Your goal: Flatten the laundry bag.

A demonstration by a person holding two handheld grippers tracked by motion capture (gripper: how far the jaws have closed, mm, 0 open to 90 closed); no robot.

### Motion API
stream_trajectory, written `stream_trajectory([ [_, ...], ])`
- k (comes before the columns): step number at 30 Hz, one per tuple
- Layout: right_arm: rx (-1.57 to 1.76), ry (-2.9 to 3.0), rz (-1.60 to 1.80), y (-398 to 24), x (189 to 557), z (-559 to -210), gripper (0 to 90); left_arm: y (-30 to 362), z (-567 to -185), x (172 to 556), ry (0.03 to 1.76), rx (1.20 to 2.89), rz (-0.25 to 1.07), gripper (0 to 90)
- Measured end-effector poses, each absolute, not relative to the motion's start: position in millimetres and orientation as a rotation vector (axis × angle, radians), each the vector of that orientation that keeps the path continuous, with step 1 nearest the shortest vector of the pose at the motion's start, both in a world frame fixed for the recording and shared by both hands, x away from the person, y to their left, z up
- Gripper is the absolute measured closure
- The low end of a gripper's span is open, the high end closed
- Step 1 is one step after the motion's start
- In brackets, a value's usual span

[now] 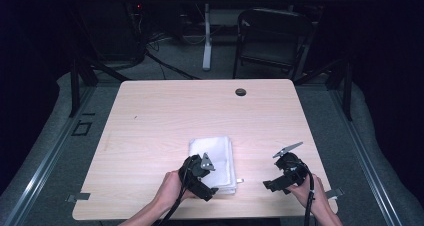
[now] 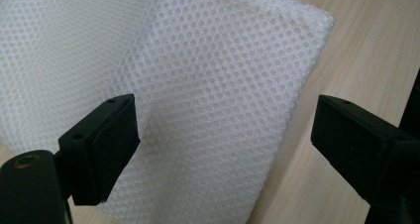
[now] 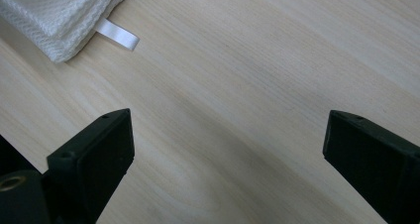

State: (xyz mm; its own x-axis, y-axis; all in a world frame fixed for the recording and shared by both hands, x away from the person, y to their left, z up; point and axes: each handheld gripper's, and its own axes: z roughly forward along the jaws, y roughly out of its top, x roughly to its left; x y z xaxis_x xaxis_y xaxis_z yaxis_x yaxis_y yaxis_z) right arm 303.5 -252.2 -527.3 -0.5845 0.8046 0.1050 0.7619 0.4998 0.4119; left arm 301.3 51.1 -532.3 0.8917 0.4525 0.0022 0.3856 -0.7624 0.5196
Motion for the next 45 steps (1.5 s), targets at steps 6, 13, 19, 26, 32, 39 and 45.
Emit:
stream_trajectory([
  [6,1.383,2.637,0.67,-250.8,302.5,-528.3,5.7,42.1,-536.6,302.2,0.582,2.552,0.168,18.5],
  [13,1.374,2.661,0.656,-249.4,302.5,-528.6,7.3,36.4,-543.3,304.3,0.571,2.587,0.163,26.4],
  [19,1.354,2.681,0.616,-247.1,303.0,-530.1,7.5,34.6,-544.7,303.7,0.558,2.601,0.172,30.6],
  [26,1.399,2.642,0.698,-244.1,301.1,-533.8,7.8,28.8,-545.4,297.5,0.511,2.621,0.186,33.9],
  [32,1.351,2.689,0.622,-245.0,302.8,-531.1,8.0,28.5,-552.8,298.4,0.512,2.646,0.21,43.4],
  [39,1.388,2.659,0.679,-241.6,300.4,-533.5,8.8,32.5,-552.3,302.1,0.519,2.622,0.167,54.6],
  [45,1.342,2.713,0.627,-241.0,302.3,-532.0,10.8,34.4,-550.3,305.0,0.516,2.619,0.116,61.0],
])
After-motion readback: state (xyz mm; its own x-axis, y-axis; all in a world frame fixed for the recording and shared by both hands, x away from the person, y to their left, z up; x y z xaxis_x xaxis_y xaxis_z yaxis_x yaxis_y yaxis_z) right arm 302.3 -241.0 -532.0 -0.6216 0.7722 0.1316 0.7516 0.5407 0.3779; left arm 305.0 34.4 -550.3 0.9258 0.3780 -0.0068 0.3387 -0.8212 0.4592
